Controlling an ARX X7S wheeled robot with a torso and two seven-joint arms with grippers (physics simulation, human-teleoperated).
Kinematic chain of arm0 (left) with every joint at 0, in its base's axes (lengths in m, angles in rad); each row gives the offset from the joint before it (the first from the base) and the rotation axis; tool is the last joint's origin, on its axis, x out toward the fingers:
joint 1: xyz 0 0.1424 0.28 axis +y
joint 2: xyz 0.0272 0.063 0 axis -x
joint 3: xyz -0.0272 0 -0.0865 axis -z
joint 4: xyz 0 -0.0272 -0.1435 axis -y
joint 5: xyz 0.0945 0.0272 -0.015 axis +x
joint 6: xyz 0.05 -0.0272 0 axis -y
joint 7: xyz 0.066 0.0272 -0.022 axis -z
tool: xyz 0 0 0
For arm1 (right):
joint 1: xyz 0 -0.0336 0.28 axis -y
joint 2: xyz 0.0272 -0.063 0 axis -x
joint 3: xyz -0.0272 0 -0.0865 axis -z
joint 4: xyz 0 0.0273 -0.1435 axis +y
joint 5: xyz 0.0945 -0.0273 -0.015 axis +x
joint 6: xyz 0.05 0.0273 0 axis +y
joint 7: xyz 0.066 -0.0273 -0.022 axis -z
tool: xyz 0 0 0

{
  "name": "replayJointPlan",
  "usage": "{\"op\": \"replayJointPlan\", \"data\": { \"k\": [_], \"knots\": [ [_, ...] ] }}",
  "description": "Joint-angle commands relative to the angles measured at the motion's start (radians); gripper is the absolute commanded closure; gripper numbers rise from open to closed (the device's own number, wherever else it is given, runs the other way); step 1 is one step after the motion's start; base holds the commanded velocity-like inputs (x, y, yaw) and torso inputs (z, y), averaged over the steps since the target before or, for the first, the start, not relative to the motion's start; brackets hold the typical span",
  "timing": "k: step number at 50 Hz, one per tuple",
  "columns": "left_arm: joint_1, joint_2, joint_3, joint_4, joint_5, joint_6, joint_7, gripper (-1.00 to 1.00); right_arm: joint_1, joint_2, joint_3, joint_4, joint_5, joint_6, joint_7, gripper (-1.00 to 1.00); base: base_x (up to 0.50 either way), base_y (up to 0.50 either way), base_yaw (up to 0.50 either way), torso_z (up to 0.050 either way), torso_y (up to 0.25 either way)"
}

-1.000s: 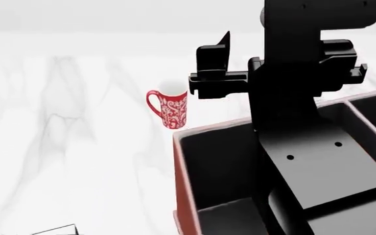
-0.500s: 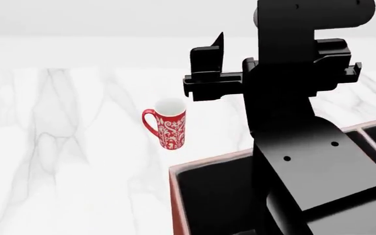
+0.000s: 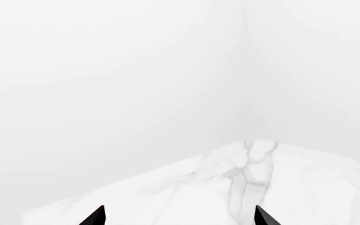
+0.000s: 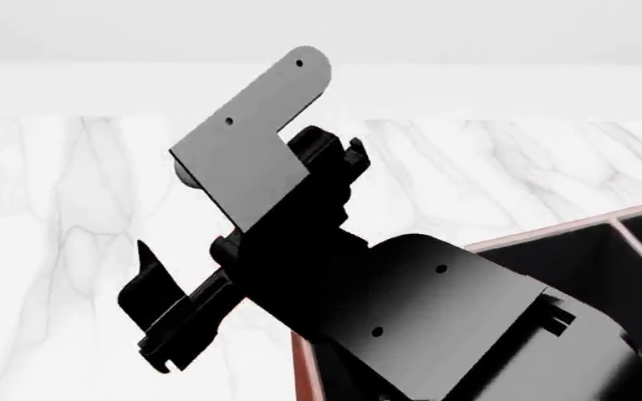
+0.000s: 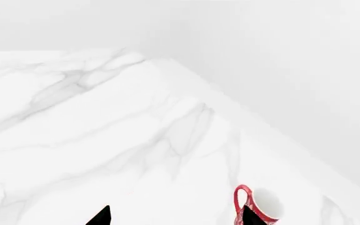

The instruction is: Pick up the book and place it in the right compartment of the caddy.

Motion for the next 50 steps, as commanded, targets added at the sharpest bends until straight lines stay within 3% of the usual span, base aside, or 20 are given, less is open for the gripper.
{"op": "replayJointPlan", "data": {
  "k": [1,15,50],
  "knots": [
    [0.003,-0.002,-0.001,0.002,-0.003,-0.001,-0.004,-1.0,0.015,0.047,-0.135,-0.057,0.073,-0.028,-0.136,-1.0,0.0,0.0,0.0,0.0,0.0],
    [0.002,-0.006,0.003,0.003,-0.004,-0.003,-0.007,-1.0,0.054,0.156,-0.306,-0.144,0.066,-0.149,-0.311,-1.0,0.0,0.0,0.0,0.0,0.0],
    [0.005,-0.017,0.008,0.007,-0.007,-0.007,-0.017,-1.0,0.061,0.123,-0.4,-0.13,0.056,-0.158,-0.304,-1.0,0.0,0.0,0.0,0.0,0.0]
  ]
}}
